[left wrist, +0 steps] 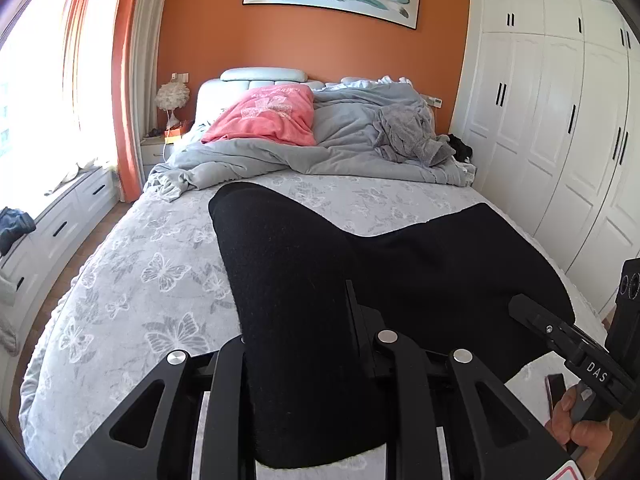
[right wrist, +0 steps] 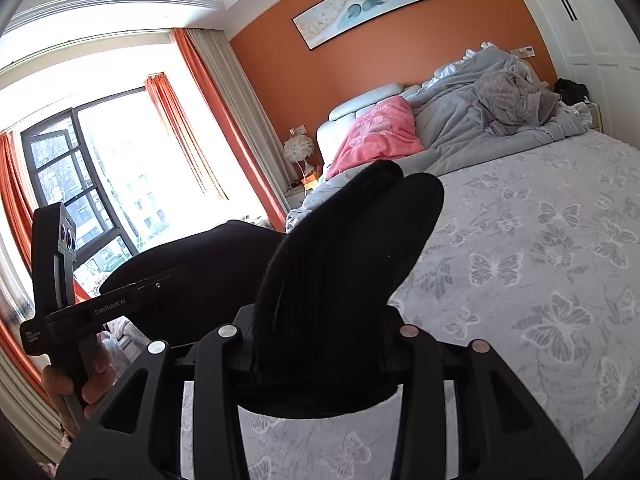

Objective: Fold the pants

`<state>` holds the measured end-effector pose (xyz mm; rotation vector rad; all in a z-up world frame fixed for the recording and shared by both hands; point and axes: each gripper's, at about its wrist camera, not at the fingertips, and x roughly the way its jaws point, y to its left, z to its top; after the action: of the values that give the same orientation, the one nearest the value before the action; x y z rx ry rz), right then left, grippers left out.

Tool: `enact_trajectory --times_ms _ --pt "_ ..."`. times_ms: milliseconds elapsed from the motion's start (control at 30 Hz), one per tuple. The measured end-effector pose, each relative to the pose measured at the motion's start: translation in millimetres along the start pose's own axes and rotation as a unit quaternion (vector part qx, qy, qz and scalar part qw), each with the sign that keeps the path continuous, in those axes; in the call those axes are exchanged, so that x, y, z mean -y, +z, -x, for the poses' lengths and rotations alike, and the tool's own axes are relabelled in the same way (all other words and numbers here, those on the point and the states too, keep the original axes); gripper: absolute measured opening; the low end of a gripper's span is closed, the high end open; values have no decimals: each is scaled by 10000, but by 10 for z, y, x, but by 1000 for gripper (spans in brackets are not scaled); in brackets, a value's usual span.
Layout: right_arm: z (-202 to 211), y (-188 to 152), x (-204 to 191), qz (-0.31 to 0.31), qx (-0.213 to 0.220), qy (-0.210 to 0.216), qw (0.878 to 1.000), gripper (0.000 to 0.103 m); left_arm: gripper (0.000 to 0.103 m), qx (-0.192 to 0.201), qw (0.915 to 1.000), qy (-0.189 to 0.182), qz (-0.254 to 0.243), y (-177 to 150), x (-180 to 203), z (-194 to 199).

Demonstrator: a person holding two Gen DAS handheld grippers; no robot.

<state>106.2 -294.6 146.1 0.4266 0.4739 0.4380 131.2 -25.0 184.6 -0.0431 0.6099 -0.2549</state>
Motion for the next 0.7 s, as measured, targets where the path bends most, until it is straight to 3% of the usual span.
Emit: enact_trajectory --times_ms 233,333,400,433,467,500,567,633,700 --pt "-503 201 287 86 71 -70 9999 37 18 89 9999 -41 30 265 -143 -609" --pt "-847 177 564 -47 -191 -96 9998 44 24 109 9999 37 8 280 -210 -986" --pt "-1170 8 868 51 -484 -591 9971 54 43 -256 9996 103 114 138 -341 -1433" --pt "-1300 -138 1042 113 -623 -1075 9922 62 54 -579 9978 75 312 37 -449 -1684" --pt "-1407 -322 1246 200 -846 -1761 9805 63 68 -934 9940 307 484 -127 -586 -1926" --pt "-1449 -506 1403 256 -1093 -2300 9667 61 65 -1227 9881 674 629 -325 -732 -2102" --pt "-1321 -763 1549 267 -1240 -2577 9579 51 65 -1552 9812 811 809 -645 -987 -2215" --pt "-1171 -814 1481 191 -1167 -2091 9707 32 65 -1387 9801 612 1281 -771 -1205 -2130" --pt "-1206 -690 1281 273 -1144 -1792 9768 28 64 -1212 9798 598 1471 -701 -1234 -2083"
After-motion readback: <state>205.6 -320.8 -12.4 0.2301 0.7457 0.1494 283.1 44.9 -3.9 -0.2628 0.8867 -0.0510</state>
